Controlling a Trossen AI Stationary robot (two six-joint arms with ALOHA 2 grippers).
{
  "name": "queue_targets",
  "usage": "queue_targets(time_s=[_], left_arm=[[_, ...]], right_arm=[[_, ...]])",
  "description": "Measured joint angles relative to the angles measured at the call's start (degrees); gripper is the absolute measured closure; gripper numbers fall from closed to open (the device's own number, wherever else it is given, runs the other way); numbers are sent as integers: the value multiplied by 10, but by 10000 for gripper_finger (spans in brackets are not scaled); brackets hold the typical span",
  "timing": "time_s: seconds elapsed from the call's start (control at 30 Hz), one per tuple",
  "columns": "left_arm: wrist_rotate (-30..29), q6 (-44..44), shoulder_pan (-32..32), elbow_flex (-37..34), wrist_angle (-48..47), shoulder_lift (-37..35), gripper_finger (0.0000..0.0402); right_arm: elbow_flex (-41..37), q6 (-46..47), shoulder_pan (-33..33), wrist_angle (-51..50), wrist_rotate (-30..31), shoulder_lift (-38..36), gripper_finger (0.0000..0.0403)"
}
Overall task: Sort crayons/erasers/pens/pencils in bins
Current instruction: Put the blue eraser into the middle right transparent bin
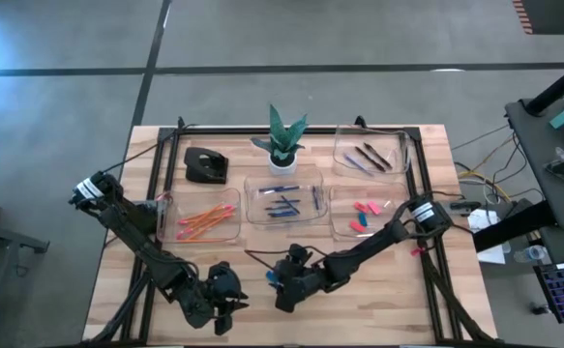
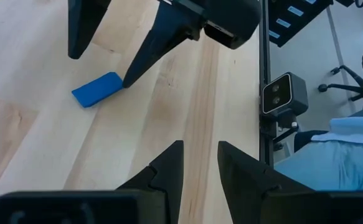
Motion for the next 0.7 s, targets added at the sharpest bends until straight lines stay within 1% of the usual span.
queue_targets(time_s=[0.3, 0.6, 0.7], left_arm=[[0, 0, 0, -1, 0, 0, 317], [0, 0, 0, -8, 0, 0, 317], [0, 0, 0, -9, 0, 0, 317]], right_arm=[[-1, -5, 2, 0, 16, 36, 167], [9, -11, 3, 1, 34, 54, 168], [11, -11, 3, 2, 39, 61, 179]])
